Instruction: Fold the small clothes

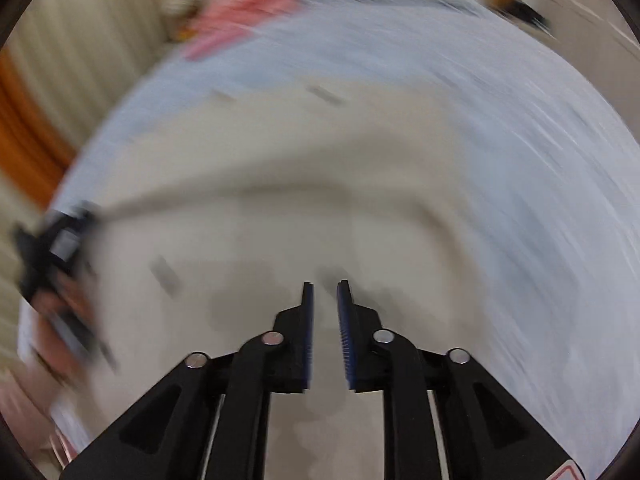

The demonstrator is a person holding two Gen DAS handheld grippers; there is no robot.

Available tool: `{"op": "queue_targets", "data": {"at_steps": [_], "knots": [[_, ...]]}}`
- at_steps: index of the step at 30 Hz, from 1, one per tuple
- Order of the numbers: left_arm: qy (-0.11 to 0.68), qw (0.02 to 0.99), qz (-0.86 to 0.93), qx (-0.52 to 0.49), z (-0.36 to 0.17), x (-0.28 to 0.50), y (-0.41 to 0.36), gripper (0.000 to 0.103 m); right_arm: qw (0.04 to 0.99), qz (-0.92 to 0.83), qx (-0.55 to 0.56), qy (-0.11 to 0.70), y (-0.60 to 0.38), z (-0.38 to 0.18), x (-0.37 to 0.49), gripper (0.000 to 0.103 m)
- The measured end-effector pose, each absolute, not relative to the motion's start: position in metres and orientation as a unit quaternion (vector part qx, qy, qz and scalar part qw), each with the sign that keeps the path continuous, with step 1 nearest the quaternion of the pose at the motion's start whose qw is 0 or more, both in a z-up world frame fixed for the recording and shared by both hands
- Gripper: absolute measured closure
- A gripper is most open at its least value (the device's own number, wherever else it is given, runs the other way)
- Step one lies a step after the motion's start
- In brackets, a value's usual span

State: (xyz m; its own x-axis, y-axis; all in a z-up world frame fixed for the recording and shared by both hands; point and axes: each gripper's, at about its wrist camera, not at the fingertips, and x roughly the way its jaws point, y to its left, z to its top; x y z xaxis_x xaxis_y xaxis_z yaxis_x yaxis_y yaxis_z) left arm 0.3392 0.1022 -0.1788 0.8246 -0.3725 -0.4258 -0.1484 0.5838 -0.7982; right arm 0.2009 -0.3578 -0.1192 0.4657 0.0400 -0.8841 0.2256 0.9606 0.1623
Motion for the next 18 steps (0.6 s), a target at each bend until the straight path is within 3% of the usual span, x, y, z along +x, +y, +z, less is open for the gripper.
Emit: {"op": "queue_targets", "data": {"at_steps": [2,3,4,6,8,10,12,18], "knots": [[0.28,0.856,0.012,-0.433,-0.169,0.302,0.135,0.056,0.821,-0.093,0.16,0.539,-0.389,-0.131,0.134,0.072],[0.282,0.854,0.045,-0.435,-0.169,0.28,0.157,0.046,0.816,-0.098,0.173,0.543,-0.394,-0.133,0.116,0.07],[0.281,0.849,0.051,-0.444,-0.17,0.265,0.173,0.046,0.81,-0.102,0.192,0.545,-0.398,-0.135,0.096,0.068],[0.292,0.834,0.051,-0.466,-0.166,0.221,0.208,0.044,0.799,-0.098,0.233,0.546,-0.398,-0.143,0.062,0.05],[0.308,0.824,0.05,-0.473,-0.158,0.185,0.222,0.034,0.793,-0.091,0.26,0.543,-0.392,-0.151,0.047,0.044],[0.329,0.81,0.022,-0.485,-0.153,0.159,0.222,0.025,0.785,-0.08,0.288,0.542,-0.384,-0.16,0.043,0.043],[0.368,0.792,-0.007,-0.487,-0.153,0.137,0.206,0.014,0.791,-0.083,0.295,0.53,-0.376,-0.162,0.039,0.034],[0.432,0.776,-0.062,-0.456,-0.163,0.125,0.145,0.011,0.777,-0.067,0.37,0.506,-0.381,-0.161,0.039,0.031]]}}
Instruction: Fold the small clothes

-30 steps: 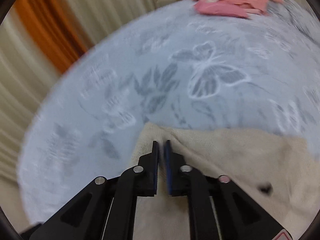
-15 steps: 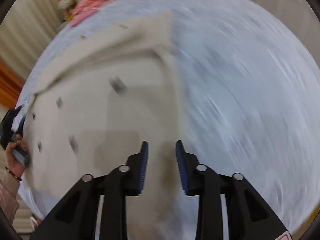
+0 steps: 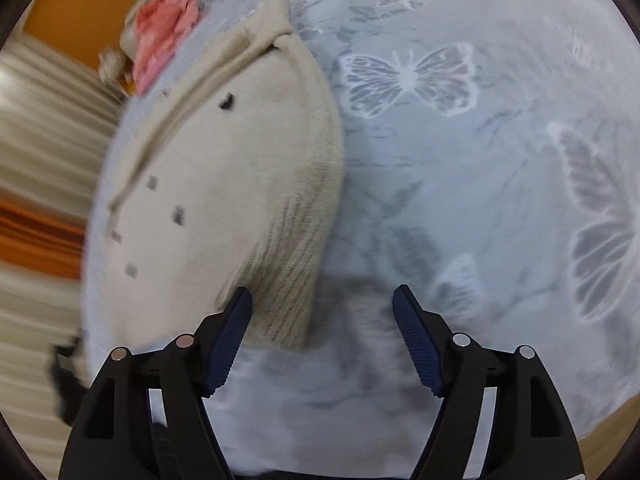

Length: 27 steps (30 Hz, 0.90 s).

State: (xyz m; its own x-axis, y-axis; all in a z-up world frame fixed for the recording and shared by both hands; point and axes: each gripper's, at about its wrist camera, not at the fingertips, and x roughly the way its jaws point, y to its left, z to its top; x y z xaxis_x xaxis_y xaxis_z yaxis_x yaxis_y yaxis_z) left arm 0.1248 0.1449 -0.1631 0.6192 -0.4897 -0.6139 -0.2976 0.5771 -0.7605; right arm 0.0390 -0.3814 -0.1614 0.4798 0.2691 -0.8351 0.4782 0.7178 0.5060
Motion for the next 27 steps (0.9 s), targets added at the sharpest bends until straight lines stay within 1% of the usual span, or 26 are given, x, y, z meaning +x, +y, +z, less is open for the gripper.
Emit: {"op": "queue_targets", "data": {"at_steps": [2,4,5,6,7,8,9,10,11,13,15,20,26,27], "knots": [[0.443,0.77,-0.071,-0.454,-0.166,0.132,0.129,0.011,0.765,-0.06,0.396,0.505,-0.377,-0.167,0.045,0.031],[0.45,0.777,-0.069,-0.434,-0.164,0.138,0.117,0.009,0.762,-0.06,0.4,0.506,-0.372,-0.171,0.05,0.031],[0.455,0.779,-0.074,-0.426,-0.164,0.139,0.112,0.01,0.764,-0.058,0.4,0.503,-0.369,-0.172,0.053,0.036],[0.462,0.777,-0.078,-0.42,-0.165,0.141,0.108,0.021,0.76,-0.058,0.41,0.501,-0.368,-0.173,0.056,0.05],[0.468,0.773,-0.084,-0.421,-0.167,0.144,0.107,0.051,0.754,-0.054,0.424,0.499,-0.369,-0.175,0.056,0.056],[0.484,0.756,-0.09,-0.432,-0.173,0.147,0.107,0.069,0.742,-0.047,0.452,0.493,-0.37,-0.177,0.058,0.064],[0.502,0.737,-0.085,-0.444,-0.179,0.149,0.108,0.091,0.734,-0.042,0.476,0.484,-0.372,-0.179,0.057,0.086],[0.512,0.725,-0.077,-0.454,-0.183,0.149,0.111,0.09,0.731,-0.041,0.482,0.481,-0.374,-0.18,0.056,0.095],[0.509,0.723,-0.072,-0.461,-0.182,0.146,0.115,0.09,0.732,-0.047,0.479,0.482,-0.375,-0.179,0.057,0.094],[0.509,0.736,-0.071,-0.441,-0.174,0.142,0.115,0.091,0.742,-0.052,0.473,0.472,-0.379,-0.171,0.054,0.095],[0.508,0.742,-0.088,-0.428,-0.161,0.138,0.114,0.092,0.757,-0.047,0.472,0.45,-0.382,-0.153,0.042,0.096],[0.493,0.737,-0.119,-0.448,-0.13,0.122,0.124,0.093,0.78,-0.046,0.468,0.412,-0.392,-0.119,0.004,0.097],[0.495,0.742,-0.142,-0.429,-0.106,0.083,0.14,0.093,0.791,-0.037,0.445,0.418,-0.392,-0.106,-0.042,0.097],[0.497,0.74,-0.142,-0.43,-0.104,0.076,0.142,0.095,0.791,-0.034,0.444,0.42,-0.391,-0.104,-0.05,0.097]]}}
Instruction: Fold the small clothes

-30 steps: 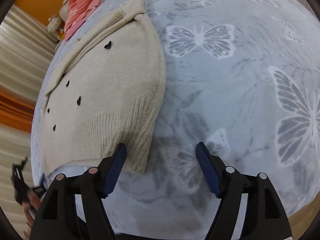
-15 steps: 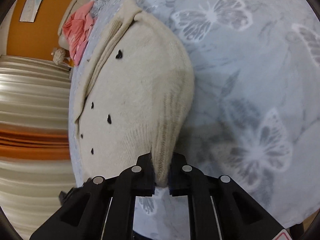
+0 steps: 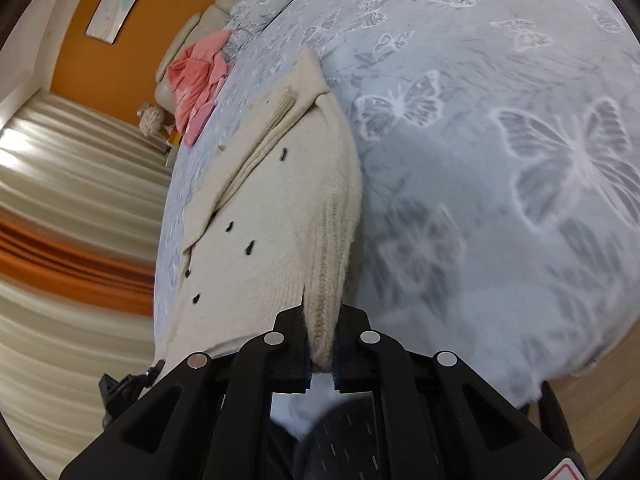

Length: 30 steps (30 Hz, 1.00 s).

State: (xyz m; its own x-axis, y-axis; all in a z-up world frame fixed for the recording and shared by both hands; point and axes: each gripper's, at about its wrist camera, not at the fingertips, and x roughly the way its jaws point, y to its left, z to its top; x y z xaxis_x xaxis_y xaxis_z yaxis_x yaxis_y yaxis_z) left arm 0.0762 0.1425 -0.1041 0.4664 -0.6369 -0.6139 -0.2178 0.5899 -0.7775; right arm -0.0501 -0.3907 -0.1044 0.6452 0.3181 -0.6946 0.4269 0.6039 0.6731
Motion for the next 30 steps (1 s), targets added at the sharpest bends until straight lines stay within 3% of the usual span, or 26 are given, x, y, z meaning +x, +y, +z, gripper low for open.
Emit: {"op": "queue_targets", "data": {"at_steps": [11,17,23,30], "knots": [[0.513,0.722,-0.174,-0.431,-0.067,-0.045,0.167,0.095,0.775,-0.008,0.438,0.455,-0.361,-0.081,-0.176,0.097],[0.451,0.741,-0.198,-0.456,0.008,-0.072,0.178,0.095,0.807,0.011,0.454,0.378,-0.372,-0.005,-0.196,0.097],[0.378,0.794,-0.245,-0.407,0.055,0.024,0.15,0.095,0.862,0.028,0.425,0.275,-0.417,0.043,-0.112,0.097],[0.389,0.832,-0.201,-0.342,0.017,0.18,0.091,0.095,0.85,-0.015,0.424,0.312,-0.455,-0.022,0.052,0.097]]}}
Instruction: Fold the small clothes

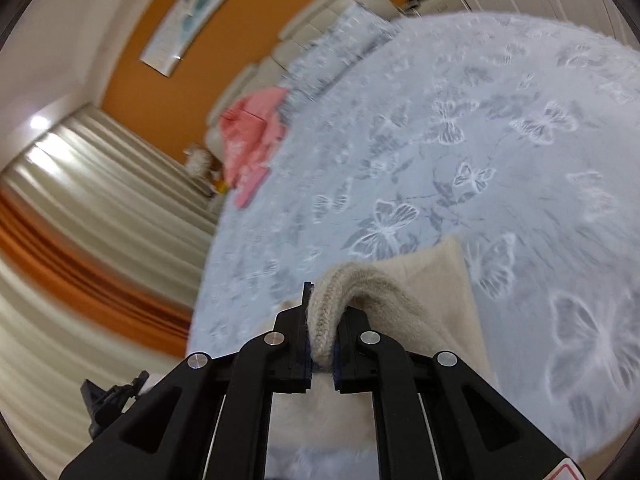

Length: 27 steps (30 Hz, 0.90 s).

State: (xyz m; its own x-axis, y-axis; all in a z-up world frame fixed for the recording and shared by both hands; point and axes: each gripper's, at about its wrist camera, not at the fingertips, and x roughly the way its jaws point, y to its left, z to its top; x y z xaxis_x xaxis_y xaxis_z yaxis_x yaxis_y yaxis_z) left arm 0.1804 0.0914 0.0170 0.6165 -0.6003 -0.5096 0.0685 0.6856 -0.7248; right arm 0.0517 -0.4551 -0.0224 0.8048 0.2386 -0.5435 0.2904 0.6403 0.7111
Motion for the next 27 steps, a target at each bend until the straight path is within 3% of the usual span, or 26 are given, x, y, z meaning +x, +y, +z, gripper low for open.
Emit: {"op": "queue_targets", "data": {"at_steps": [7,11,14,15,16,17,18,19,27], "knots": [[0.461,0.824,-0.133,-0.301,-0.064,0.288,0.055,0.095,0.814,-0.066,0.427,0.388,-0.473,-0.103,0.153,0.096],[0.509,0.808,-0.097,-0.281,-0.113,0.317,0.044,0.09,0.79,-0.074,0.433,0.427,-0.476,-0.14,0.179,0.089],[0.53,0.797,-0.077,-0.279,-0.127,0.322,0.045,0.084,0.795,-0.056,0.457,0.395,-0.478,-0.131,0.173,0.082],[0.523,0.801,-0.074,-0.283,-0.124,0.319,0.049,0.075,0.801,-0.049,0.46,0.38,-0.478,-0.124,0.167,0.073],[0.507,0.81,-0.065,-0.286,-0.117,0.314,0.055,0.057,0.808,-0.048,0.458,0.367,-0.478,-0.117,0.162,0.066],[0.492,0.82,-0.058,-0.288,-0.11,0.308,0.061,0.048,0.825,-0.06,0.447,0.341,-0.478,-0.104,0.148,0.048],[0.47,0.832,-0.051,-0.291,-0.101,0.3,0.068,0.035,0.838,-0.074,0.437,0.318,-0.479,-0.095,0.134,0.038],[0.448,0.843,-0.044,-0.295,-0.092,0.29,0.077,0.029,0.845,-0.083,0.431,0.305,-0.48,-0.09,0.124,0.037],[0.478,0.831,-0.047,-0.28,-0.082,0.226,0.111,0.021,0.813,-0.129,0.431,0.37,-0.468,-0.119,0.029,0.037]]}}
